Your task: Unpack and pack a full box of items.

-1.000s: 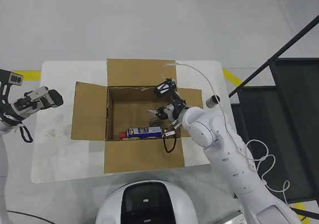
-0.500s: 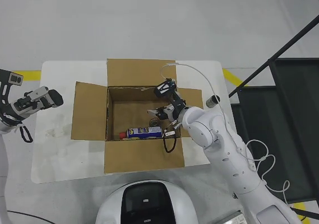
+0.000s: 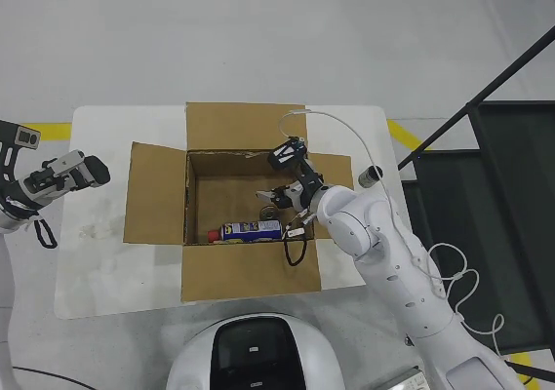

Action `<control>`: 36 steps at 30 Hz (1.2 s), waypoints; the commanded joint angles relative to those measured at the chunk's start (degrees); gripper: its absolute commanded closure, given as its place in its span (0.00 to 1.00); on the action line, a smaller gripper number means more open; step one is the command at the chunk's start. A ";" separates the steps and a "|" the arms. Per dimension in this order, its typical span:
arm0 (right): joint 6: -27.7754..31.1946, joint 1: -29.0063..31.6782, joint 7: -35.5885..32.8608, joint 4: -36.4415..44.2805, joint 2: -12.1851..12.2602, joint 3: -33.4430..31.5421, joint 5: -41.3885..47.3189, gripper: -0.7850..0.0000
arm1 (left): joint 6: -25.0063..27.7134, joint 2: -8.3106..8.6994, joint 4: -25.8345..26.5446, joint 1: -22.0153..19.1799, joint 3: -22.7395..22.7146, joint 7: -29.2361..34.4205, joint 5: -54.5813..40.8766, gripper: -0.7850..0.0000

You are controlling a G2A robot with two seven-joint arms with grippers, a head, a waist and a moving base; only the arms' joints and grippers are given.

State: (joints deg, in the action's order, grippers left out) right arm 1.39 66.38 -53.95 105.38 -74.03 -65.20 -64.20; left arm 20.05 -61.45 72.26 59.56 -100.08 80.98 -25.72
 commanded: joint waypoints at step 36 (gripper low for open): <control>15.27 -21.42 -8.23 -35.04 -3.49 15.11 9.74 0.00 | 0.00 0.00 0.00 0.00 0.00 0.00 0.00 0.00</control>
State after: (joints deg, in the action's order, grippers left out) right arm 16.66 44.94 -62.15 70.27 -77.52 -50.06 -54.42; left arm 20.05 -61.45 72.26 59.57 -100.08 80.98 -25.72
